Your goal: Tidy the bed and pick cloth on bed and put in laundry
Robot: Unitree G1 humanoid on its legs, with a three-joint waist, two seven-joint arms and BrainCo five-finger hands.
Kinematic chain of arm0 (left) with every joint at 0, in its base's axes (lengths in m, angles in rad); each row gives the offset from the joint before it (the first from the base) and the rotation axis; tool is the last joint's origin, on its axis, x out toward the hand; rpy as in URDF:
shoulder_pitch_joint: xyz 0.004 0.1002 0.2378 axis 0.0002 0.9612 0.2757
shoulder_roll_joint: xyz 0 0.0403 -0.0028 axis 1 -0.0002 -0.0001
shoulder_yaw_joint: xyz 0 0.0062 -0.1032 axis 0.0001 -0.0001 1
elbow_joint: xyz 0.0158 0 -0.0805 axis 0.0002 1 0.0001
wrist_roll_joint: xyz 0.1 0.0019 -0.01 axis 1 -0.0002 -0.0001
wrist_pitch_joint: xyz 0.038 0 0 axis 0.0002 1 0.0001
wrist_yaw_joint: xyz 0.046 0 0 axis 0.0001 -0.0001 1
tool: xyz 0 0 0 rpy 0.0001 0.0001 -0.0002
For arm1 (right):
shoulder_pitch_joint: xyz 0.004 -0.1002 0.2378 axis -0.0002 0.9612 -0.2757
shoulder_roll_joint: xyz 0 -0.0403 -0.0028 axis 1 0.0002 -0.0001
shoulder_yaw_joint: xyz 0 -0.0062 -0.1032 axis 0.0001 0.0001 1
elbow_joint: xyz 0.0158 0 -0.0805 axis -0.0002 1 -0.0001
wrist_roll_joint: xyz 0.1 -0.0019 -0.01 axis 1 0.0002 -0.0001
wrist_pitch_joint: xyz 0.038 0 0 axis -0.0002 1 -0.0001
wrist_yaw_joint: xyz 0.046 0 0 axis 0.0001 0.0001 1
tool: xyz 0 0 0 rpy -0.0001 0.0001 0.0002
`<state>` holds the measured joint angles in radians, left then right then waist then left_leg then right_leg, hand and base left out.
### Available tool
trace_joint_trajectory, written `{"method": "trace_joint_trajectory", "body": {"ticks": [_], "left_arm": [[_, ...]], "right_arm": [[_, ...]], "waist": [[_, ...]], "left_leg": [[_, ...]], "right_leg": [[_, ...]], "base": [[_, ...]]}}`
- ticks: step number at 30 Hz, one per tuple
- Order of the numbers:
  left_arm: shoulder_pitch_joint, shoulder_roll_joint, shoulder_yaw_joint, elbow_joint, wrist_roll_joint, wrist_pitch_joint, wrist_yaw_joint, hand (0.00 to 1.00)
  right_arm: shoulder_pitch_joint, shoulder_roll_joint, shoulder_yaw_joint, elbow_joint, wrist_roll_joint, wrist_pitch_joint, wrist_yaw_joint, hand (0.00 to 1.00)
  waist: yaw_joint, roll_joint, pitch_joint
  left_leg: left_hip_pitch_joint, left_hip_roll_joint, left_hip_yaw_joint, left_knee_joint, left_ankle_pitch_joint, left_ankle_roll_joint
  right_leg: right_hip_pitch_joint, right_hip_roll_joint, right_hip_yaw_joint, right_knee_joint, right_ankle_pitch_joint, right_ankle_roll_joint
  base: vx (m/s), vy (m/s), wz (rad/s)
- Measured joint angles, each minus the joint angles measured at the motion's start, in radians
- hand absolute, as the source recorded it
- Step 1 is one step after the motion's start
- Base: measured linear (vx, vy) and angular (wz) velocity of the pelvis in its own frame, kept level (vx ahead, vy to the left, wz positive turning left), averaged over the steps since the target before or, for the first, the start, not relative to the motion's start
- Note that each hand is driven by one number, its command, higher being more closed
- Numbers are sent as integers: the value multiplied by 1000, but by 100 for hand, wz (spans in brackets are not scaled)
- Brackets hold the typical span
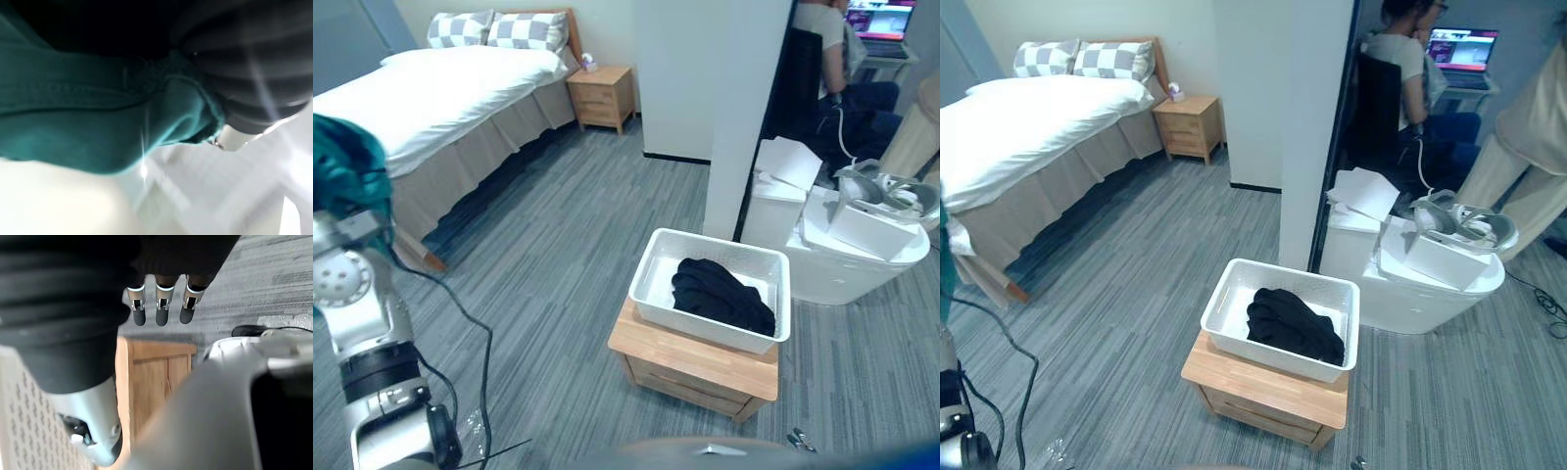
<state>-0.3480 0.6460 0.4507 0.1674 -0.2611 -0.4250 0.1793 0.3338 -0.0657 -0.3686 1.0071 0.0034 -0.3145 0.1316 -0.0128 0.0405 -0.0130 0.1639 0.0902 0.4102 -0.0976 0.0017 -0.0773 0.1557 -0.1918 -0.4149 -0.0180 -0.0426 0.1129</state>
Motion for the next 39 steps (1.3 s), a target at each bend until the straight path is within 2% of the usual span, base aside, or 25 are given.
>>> {"method": "trace_joint_trajectory", "body": {"ticks": [3,4,6,9,11,13,15,20,23,28,33,36,39], "left_arm": [[-76,8,-83,-8,0,27,-52,100],[-93,8,-109,-13,2,36,-73,100],[-125,7,-142,-45,11,67,-109,100],[-166,7,-179,-48,21,81,-118,100],[-206,10,-199,-48,41,94,-130,100],[-254,11,-232,-46,45,98,-130,100],[-347,12,-286,-44,45,121,-130,100],[-436,15,-324,-35,43,156,-129,100],[-457,20,-353,-18,45,186,-127,100],[-471,35,-386,15,48,248,-127,100],[-504,38,-401,107,76,311,-96,100],[-504,38,-401,159,97,333,-86,100],[-504,38,-401,216,146,336,-81,100]], "right_arm": [[-4,-5,-22,3,0,-12,2,0],[-6,-6,-30,6,-3,-19,4,0],[-12,-6,-29,7,-10,-21,15,0],[-18,-11,-12,6,-39,-20,20,0],[-21,-16,26,4,-47,-18,23,0],[-21,-17,54,0,-47,-15,22,0],[-24,-22,85,-13,-44,-10,19,0],[-27,-35,125,-40,-34,-8,10,0],[-27,-37,146,-39,-34,1,8,0],[-27,-37,148,-39,-31,5,1,0],[-24,-34,152,-35,-28,14,1,0],[-23,-34,149,-34,-26,14,1,0],[-22,-34,151,-38,-6,14,3,0]], "waist": [[-7,-7,-3],[-28,-11,-5],[-48,-15,-4],[-60,-16,15],[-83,-22,24],[-97,-24,29],[-116,-23,40],[-144,-7,53],[-161,-9,56],[-178,-1,64],[-189,-8,86],[-200,-12,99],[-203,-19,122]], "left_leg": [[10,7,29,0,1,-1],[12,9,40,0,0,-2],[13,16,81,0,-3,-6],[34,21,132,0,-9,-12],[40,27,160,12,-17,-15],[40,32,166,27,-26,-13],[44,35,166,43,-37,-12],[47,39,176,52,-46,-16],[49,47,185,74,-58,-20],[63,52,188,78,-74,-26],[59,51,216,81,-78,-28],[45,50,221,83,-78,-28],[3,49,238,92,-78,-28]], "right_leg": [[-12,9,40,1,0,0],[-21,11,51,1,0,-1],[-50,21,101,1,3,-5],[-65,33,156,0,12,-14],[-76,40,190,0,19,-17],[-81,45,217,-1,26,-19],[-85,46,243,-1,29,-20],[-97,51,269,-1,36,-22],[-97,57,289,-1,38,-24],[-97,67,318,-9,51,-26],[-112,71,347,-32,78,-27],[-123,71,351,-45,92,-28],[-174,72,374,-45,107,-30]], "base": [[-2,-36,-32],[-34,-25,-32],[-38,-25,-52],[-32,-19,-56],[-28,-24,-59],[-1,-31,-42],[-16,-35,-29],[-25,-30,-18],[-35,-38,-17],[-45,-35,-19],[-81,-31,-18],[-47,-33,-12],[-87,-47,-20]]}}
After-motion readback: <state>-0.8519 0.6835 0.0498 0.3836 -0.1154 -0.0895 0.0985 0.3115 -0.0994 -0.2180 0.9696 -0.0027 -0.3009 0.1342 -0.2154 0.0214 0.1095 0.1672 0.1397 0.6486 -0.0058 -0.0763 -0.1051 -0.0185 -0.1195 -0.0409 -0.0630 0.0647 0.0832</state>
